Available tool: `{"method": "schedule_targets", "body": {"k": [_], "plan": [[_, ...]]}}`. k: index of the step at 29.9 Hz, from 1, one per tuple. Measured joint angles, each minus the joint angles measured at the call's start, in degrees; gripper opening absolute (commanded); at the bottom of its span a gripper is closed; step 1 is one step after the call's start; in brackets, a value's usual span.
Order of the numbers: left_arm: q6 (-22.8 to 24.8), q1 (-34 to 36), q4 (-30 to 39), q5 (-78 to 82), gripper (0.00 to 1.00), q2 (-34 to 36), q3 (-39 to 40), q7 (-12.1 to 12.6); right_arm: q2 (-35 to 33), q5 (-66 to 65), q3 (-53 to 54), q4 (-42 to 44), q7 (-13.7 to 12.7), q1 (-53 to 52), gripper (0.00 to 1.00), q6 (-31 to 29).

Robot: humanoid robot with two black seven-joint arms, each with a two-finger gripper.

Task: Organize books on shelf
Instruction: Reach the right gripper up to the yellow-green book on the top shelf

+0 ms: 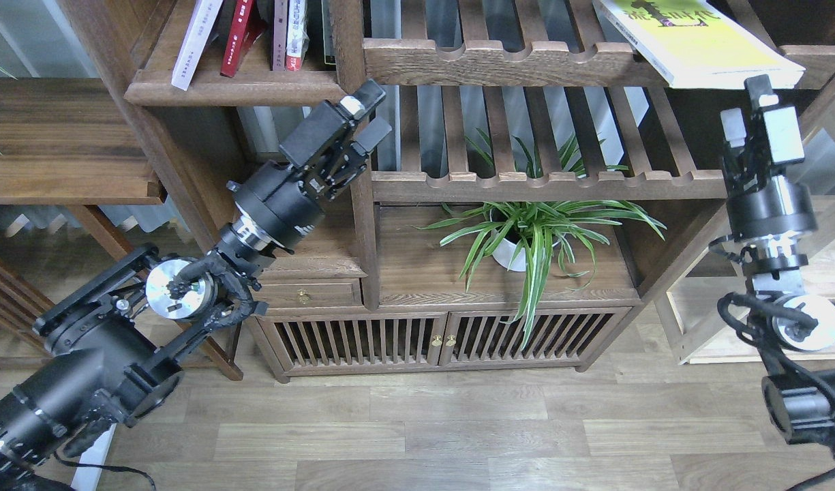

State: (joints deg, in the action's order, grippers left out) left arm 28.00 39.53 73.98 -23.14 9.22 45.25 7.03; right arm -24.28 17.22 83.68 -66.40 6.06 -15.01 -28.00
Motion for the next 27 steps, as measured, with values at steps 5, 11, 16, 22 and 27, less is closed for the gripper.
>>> {"method": "schedule_targets", "body": {"k": [5, 11, 16, 22, 27], "plan": [[0.0, -0.2, -0.18, 0.49, 0.98, -0.57, -0.75, 0.0, -0.56, 0.0, 0.18, 0.65, -0.04, -2.16, 0.95, 3.28], [0.0, 0.33, -0.32, 0.97, 0.98, -0.68, -0.87, 0.0, -0.78, 0.13, 0.36, 1.14, -0.04, -2.33, 0.93, 10.0], [0.0, 0.09, -0.33, 1.02, 0.98, -0.44, -0.87, 0.01, -0.53, 0.83, 0.13, 1.19, -0.15, -2.8, 0.92, 11.83], [0.0, -0.15, -0.33, 1.47, 0.98, -0.53, -0.87, 0.03, -0.59, 2.33, 0.11, 1.19, -0.24, -4.01, 0.89, 15.73], [0.0, -0.14, -0.33, 1.66, 0.98, -0.6, -0.87, 0.02, -0.96, 3.82, 0.17, 1.0, -0.62, -5.12, 0.85, 16.36]]}}
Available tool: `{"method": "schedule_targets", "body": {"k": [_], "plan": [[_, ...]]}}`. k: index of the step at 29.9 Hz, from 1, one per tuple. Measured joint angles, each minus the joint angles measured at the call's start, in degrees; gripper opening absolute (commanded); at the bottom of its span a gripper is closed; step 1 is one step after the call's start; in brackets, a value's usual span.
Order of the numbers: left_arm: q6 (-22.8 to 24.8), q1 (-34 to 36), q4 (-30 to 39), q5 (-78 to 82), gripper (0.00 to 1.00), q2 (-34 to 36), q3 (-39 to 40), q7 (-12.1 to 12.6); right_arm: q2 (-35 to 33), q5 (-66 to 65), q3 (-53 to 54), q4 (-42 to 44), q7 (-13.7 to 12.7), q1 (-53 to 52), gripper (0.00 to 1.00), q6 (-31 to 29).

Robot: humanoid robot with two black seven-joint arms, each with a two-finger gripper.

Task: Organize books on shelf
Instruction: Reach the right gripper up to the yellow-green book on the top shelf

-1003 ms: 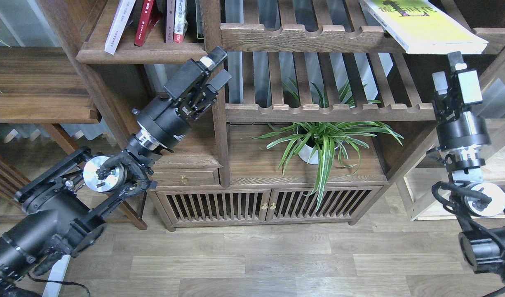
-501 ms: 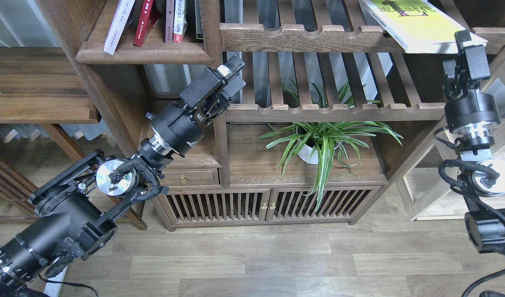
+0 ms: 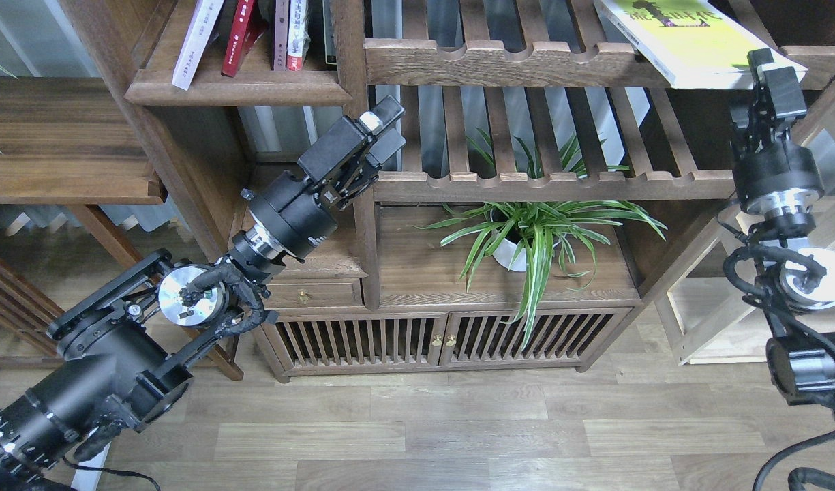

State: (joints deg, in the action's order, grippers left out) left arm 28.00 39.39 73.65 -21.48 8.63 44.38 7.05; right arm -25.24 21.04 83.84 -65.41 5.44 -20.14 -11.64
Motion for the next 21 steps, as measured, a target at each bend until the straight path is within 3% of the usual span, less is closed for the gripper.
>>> {"method": "schedule_targets", "body": {"k": [12, 21], "plan": [[0.0, 0.0, 0.0, 0.15, 0.98, 0.33, 0.0, -0.02, -0.18, 1.28, -0.21, -0.07, -4.5, -0.96, 0.83, 0.65], [0.0, 0.03, 0.0, 0.21, 0.98, 0.51, 0.48, -0.02, -0.32, 1.29, -0.2, -0.07, -6.02, -3.71, 0.83, 6.38]]}}
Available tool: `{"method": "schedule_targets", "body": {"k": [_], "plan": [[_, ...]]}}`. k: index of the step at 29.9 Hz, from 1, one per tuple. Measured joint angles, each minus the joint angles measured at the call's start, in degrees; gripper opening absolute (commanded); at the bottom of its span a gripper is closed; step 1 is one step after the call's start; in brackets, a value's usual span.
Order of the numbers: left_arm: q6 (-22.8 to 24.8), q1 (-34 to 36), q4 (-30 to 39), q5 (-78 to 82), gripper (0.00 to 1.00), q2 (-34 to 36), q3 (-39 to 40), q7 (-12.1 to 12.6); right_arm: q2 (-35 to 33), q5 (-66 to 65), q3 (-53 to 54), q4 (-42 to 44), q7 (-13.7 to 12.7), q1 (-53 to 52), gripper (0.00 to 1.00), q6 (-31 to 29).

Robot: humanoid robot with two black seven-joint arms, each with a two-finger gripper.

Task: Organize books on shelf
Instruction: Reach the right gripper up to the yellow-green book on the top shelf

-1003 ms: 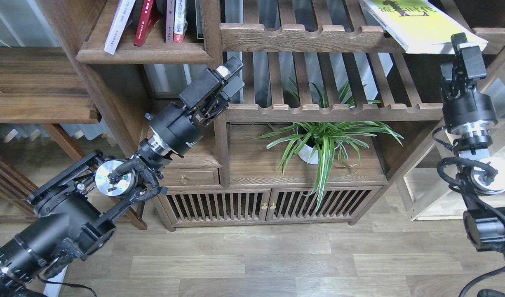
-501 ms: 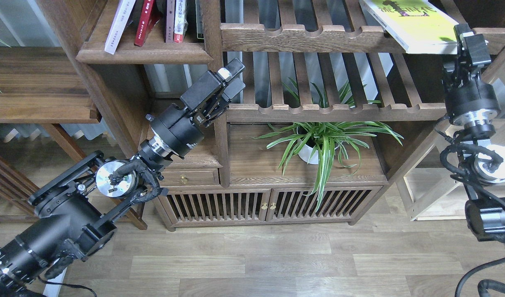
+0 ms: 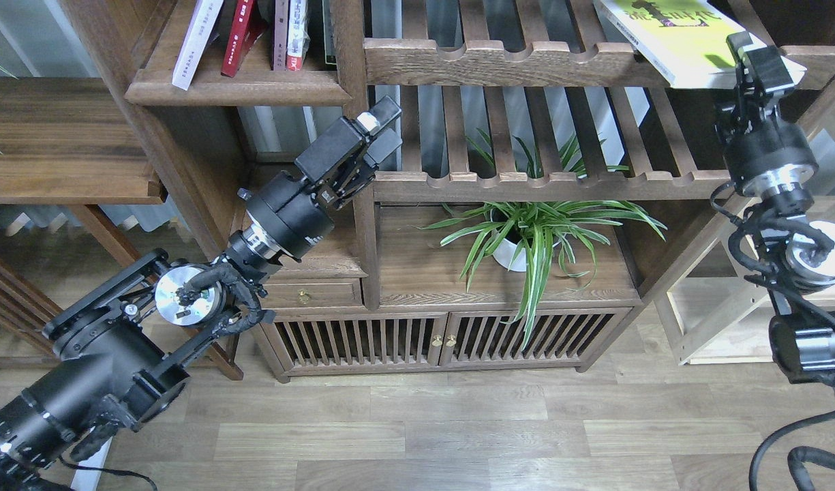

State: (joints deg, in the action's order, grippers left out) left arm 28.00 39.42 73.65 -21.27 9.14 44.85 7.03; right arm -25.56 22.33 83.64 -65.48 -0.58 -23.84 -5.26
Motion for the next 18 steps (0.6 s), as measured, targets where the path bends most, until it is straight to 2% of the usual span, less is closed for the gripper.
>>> {"method": "schedule_targets", "body": {"k": [9, 11, 14, 18], "plan": [[0.0, 0.0, 0.0, 0.0, 0.98, 0.09, 0.22, 0.0, -0.02, -0.04, -0.02, 0.08, -0.91, -1.4, 0.82, 4.46], [0.0, -0.03, 0.02, 0.0, 0.98, 0.09, 0.23, 0.0, -0.02, -0.05, -0.1, 0.09, -1.53, -1.52, 0.76, 4.55], [0.0, -0.1, 0.07, 0.0, 0.98, 0.09, 0.31, 0.0, -0.02, -0.07, -0.12, 0.09, -2.04, -1.83, 0.6, 4.61], [0.0, -0.2, 0.09, 0.0, 0.98, 0.13, 0.32, 0.0, -0.02, -0.22, 0.21, 0.31, -2.1, -2.54, 0.58, 4.58]]}}
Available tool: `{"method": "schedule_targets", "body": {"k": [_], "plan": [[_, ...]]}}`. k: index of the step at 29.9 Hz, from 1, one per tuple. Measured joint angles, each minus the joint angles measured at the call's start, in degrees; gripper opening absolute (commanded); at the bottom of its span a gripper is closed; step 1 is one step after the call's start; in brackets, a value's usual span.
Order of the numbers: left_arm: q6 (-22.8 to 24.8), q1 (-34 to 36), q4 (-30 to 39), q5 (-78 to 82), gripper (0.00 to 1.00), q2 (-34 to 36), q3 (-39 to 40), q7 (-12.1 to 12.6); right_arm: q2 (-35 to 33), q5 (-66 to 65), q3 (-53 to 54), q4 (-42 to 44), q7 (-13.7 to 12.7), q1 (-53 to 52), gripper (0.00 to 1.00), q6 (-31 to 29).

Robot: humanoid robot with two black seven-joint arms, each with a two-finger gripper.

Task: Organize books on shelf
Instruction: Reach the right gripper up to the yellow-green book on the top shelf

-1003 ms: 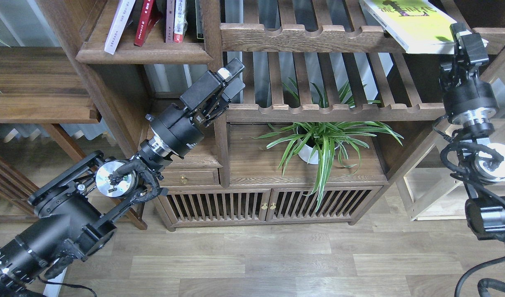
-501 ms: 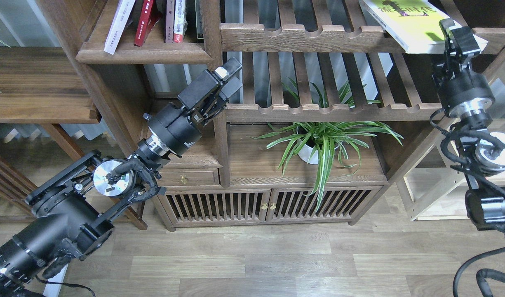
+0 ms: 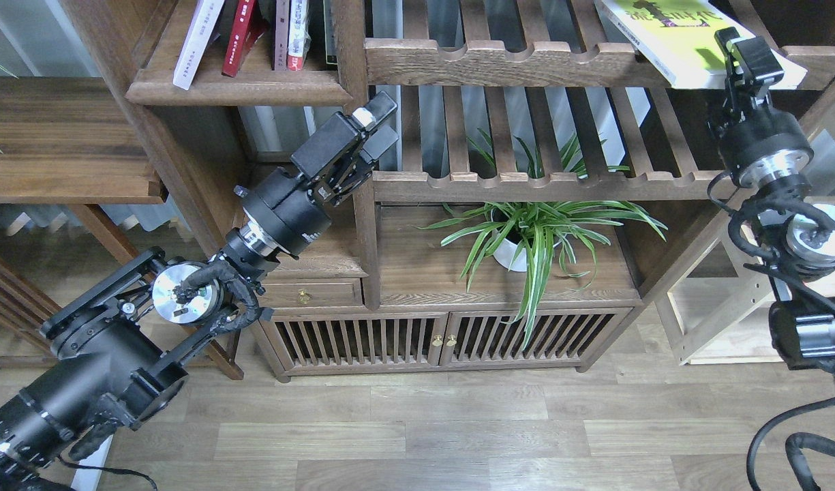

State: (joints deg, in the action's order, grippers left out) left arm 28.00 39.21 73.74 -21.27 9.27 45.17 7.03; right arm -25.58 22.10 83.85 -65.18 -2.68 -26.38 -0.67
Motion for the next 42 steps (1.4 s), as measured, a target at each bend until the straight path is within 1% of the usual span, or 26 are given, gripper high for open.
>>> {"method": "schedule_targets", "body": {"k": [6, 11, 13, 16, 17, 18, 24, 29, 39, 42], "plan": [[0.0, -0.18, 0.0, 0.0, 0.98, 0.02, -0.08, 0.0, 0.0, -0.21, 0.01, 0.92, 0.01, -1.17, 0.58, 1.21], [0.0, -0.3, 0.0, 0.0, 0.98, -0.03, -0.09, 0.0, 0.0, -0.22, 0.04, 1.01, 0.09, -1.21, 0.46, 2.77], [0.0, -0.41, 0.0, 0.0, 0.98, -0.03, -0.09, 0.0, 0.0, -0.22, 0.09, 1.03, 0.19, -1.21, 0.38, 2.79], [0.0, -0.41, 0.0, 0.0, 0.98, -0.03, -0.09, 0.0, 0.12, -0.22, 0.17, 1.1, 0.5, -1.21, 0.17, 2.37], [0.0, -0.41, 0.0, 0.0, 0.98, -0.03, -0.09, 0.0, 0.21, -0.22, 0.23, 1.11, 0.64, -1.21, 0.08, 2.12], [0.0, -0.41, -0.03, 0.0, 0.98, -0.04, -0.09, 0.0, 0.35, -0.22, 0.38, 1.11, 0.76, -1.21, 0.04, 1.67], [0.0, -0.55, -0.08, 0.0, 0.98, -0.04, -0.02, -0.07, 2.6, -0.27, 2.0, 1.86, 1.2, -1.17, 0.04, -3.88], [0.0, -0.55, -0.08, 0.0, 0.98, -0.05, 0.12, -0.07, 3.15, -0.05, 2.32, 2.05, 1.38, -1.13, 0.02, -5.98], [0.0, -0.56, -0.02, 0.0, 0.98, -0.05, 0.27, -0.01, 4.1, 1.94, 2.72, 0.79, 1.5, 0.13, 0.01, -16.76], [0.0, -0.56, -0.02, 0.0, 0.98, -0.05, 0.27, -0.01, 4.22, 2.51, 2.38, -0.13, 1.33, 1.53, 0.01, -19.08]]}}
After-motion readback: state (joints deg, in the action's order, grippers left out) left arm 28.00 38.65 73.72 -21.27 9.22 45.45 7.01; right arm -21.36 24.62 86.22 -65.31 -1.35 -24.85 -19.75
